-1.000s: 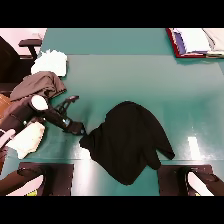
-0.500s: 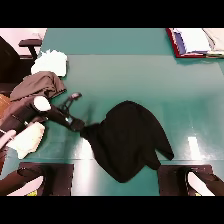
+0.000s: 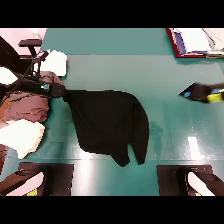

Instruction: Fold the shirts.

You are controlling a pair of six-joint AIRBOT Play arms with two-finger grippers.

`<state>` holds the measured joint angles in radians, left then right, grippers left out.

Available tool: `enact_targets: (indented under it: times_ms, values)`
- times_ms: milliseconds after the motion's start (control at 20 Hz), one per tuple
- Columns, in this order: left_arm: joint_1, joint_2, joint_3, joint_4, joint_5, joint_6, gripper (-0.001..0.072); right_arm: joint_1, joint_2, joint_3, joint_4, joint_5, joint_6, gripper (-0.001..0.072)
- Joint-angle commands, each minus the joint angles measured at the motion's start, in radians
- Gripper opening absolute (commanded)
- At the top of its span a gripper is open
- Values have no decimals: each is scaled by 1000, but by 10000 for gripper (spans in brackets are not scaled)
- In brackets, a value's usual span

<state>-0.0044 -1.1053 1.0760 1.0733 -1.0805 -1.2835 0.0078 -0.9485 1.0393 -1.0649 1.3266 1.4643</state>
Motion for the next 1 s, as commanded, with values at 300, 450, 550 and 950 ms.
enact_targets:
  times_ms: [300,450,550,950]
  values:
    - [19,1,19,8,19,0,21,264,-417,-174,182,-288,-79,509]
    - [19,1,20,8,21,0,21,356,-545,-65,179,-286,-84,509]
    - [19,1,20,8,21,0,21,390,-615,11,171,-266,-86,383]
    - [19,48,206,8,4,1,20,333,-552,270,110,-142,-86,19]
